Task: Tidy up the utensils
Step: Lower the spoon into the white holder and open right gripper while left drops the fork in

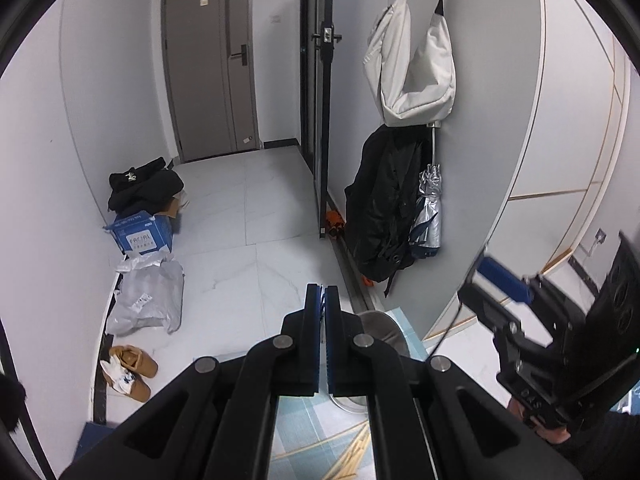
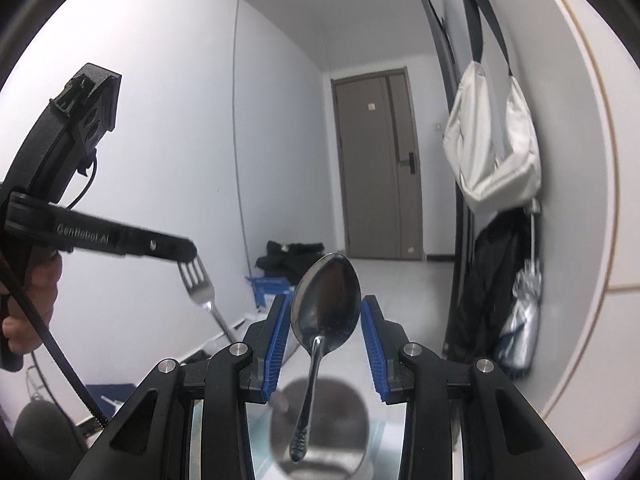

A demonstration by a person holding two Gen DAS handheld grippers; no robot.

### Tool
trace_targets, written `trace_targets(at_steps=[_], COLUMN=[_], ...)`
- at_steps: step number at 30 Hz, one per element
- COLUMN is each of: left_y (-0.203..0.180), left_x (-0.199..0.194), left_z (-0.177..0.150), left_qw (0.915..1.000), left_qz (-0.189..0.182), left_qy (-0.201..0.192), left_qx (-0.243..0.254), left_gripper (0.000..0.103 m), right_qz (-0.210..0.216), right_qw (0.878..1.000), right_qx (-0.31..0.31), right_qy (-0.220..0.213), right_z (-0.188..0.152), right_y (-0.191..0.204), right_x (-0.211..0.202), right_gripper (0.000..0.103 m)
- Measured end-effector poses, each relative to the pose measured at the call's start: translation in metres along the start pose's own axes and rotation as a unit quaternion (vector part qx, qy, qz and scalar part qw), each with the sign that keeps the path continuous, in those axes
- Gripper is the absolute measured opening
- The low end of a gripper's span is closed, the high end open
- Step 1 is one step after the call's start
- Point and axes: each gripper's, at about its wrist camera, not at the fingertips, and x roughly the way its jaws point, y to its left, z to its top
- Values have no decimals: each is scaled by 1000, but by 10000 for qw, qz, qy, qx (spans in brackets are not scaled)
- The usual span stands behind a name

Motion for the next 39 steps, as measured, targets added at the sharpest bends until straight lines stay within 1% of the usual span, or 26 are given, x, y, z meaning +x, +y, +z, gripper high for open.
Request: trace_targets(at_steps=[2, 6, 10, 14, 17, 23, 28, 31, 34, 36, 37, 39], left_y=[3, 7, 6, 3, -1, -12, -15, -12, -4, 2, 4, 13], left_x=[8, 21, 33, 46, 55, 66, 75, 80, 82, 81, 79, 75], left_z=[3, 7, 9, 10, 10, 6, 4, 5, 9, 10, 10, 10], left_qw=[9999, 9996, 9990, 9981, 9970, 9933, 9903, 9886, 9882, 9897, 9904, 9923], left_qz=[20, 5, -26, -97, -188, -228, -350, -607, -878, -890, -877, -739], left_qy=[66, 211, 318, 434, 556, 721, 937, 1083, 1166, 1100, 1060, 993], left_qx=[81, 189, 304, 417, 510, 871, 962, 846, 470, 225, 140, -91], left_gripper=[0, 0, 0, 0, 0, 0, 0, 0, 1, 2, 3, 11], right_qz=[-23, -57, -87, -35, -21, 49, 168, 300, 422, 589, 617, 608], right_qw=[9999, 9996, 9996, 9997, 9997, 9999, 9993, 9985, 9971, 9960, 9956, 9956], right_qx=[-76, -166, -178, -198, -224, -119, -231, -273, -313, -251, -231, -214], right_qy=[-115, -204, -181, -135, -96, 79, 234, 364, 548, 631, 670, 683], right_z=[3, -1, -9, -20, -27, -42, -51, -56, -60, -61, -60, -60], right_y=[-2, -4, -8, -14, -17, -24, -23, -22, -21, -22, -23, -25], right_x=[11, 36, 60, 75, 81, 87, 87, 87, 89, 88, 87, 82], right_gripper=[35, 35, 35, 35, 35, 35, 35, 35, 35, 36, 37, 43])
